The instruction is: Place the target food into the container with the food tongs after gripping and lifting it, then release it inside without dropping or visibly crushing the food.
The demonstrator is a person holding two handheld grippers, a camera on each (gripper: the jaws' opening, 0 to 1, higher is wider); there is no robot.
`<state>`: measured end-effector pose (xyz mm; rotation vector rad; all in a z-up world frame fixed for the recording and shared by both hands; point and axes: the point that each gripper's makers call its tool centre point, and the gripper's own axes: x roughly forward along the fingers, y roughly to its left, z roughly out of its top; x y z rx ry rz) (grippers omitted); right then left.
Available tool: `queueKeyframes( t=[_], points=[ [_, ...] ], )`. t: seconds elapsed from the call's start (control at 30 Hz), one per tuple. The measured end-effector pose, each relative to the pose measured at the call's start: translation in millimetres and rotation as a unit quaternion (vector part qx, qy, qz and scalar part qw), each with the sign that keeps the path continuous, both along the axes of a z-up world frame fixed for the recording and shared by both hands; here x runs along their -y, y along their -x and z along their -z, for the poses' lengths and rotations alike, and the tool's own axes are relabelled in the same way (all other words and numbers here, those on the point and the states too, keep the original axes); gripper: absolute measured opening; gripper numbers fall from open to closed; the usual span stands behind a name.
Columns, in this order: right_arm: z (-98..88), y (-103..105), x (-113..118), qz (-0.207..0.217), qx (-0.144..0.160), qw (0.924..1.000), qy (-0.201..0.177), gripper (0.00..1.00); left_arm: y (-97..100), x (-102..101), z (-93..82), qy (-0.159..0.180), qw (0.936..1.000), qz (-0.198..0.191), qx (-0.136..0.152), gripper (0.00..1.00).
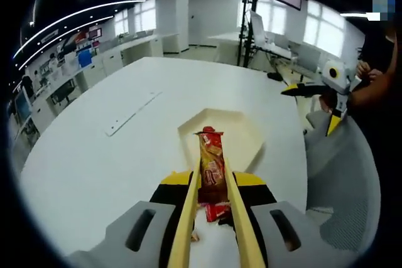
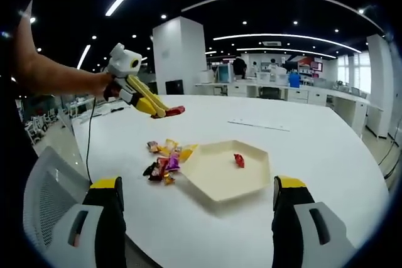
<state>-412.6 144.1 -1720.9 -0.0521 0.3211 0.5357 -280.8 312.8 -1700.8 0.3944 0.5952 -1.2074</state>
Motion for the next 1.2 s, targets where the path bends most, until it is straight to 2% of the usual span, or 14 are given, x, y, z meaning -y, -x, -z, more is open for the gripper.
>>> queueKeyframes(
  t=[0.4,0.93,1.2],
  points=[
    [-2.8,-1.0,3.6,0.008,0.005,0.9999,-0.009,0.97,-3.5,44.0,-0.1,-0.005,0.9992,0.039,-0.004,0.19],
    [-5.0,-2.0,7.2,0.016,0.010,0.9998,-0.012,0.97,-7.8,115.2,15.2,-0.011,0.9966,0.080,-0.017,0.19],
    [-6.7,-2.3,9.3,0.020,0.012,0.9996,-0.016,0.97,-9.0,135.2,20.2,-0.022,0.9950,0.096,-0.017,0.19]
  ],
)
